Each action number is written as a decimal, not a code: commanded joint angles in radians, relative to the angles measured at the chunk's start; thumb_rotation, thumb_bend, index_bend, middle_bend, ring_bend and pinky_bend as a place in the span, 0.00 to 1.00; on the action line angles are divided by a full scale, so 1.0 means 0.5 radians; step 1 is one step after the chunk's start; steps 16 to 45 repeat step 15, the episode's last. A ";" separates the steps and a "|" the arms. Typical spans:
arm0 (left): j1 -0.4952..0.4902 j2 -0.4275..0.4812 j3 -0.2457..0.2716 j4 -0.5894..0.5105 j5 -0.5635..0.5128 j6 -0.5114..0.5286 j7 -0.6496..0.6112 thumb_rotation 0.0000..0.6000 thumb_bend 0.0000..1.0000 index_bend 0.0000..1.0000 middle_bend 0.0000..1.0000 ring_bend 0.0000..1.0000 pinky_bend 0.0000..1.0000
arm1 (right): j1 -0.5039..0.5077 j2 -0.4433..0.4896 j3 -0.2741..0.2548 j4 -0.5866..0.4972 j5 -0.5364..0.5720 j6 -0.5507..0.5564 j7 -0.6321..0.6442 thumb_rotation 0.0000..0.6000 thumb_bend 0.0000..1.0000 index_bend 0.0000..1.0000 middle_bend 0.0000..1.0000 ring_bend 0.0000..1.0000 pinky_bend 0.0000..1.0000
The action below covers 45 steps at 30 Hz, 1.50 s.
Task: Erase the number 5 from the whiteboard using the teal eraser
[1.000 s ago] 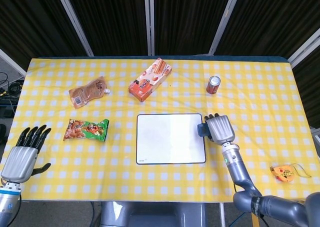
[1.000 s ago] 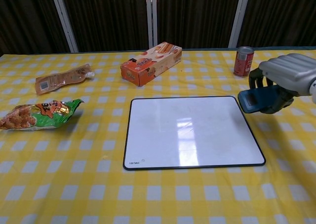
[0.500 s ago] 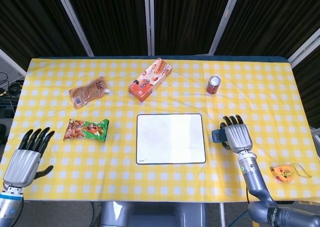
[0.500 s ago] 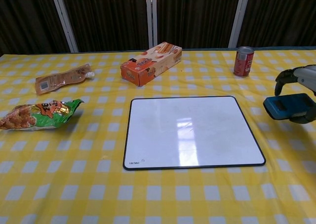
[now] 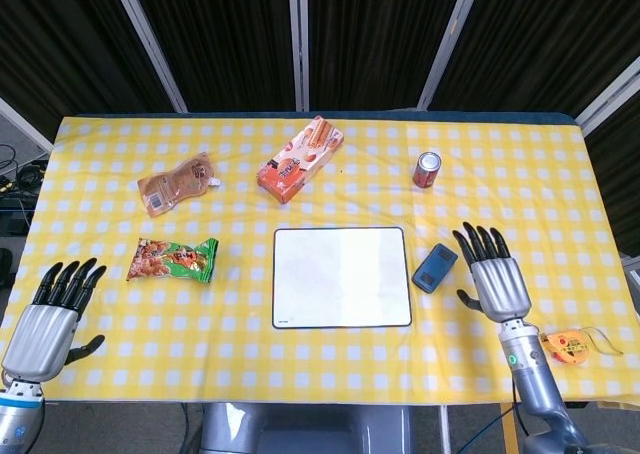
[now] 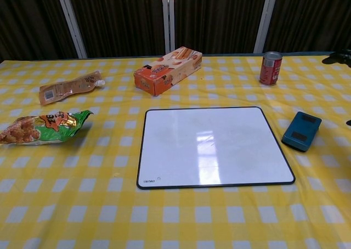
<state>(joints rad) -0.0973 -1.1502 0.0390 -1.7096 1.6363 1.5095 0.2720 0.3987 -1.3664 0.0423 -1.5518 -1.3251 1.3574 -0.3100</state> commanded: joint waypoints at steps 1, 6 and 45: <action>0.002 -0.005 0.003 0.007 0.011 0.002 -0.004 1.00 0.12 0.00 0.00 0.00 0.00 | -0.192 0.117 -0.154 0.024 -0.336 0.326 0.132 1.00 0.10 0.04 0.00 0.00 0.00; 0.007 -0.028 0.009 0.036 0.020 -0.006 0.015 1.00 0.13 0.00 0.00 0.00 0.00 | -0.364 0.172 -0.258 0.115 -0.539 0.565 0.296 1.00 0.10 0.03 0.00 0.00 0.00; 0.009 -0.060 0.013 0.072 0.053 0.000 0.000 1.00 0.13 0.00 0.00 0.00 0.00 | -0.489 0.209 -0.266 0.229 -0.583 0.617 0.546 1.00 0.10 0.02 0.00 0.00 0.00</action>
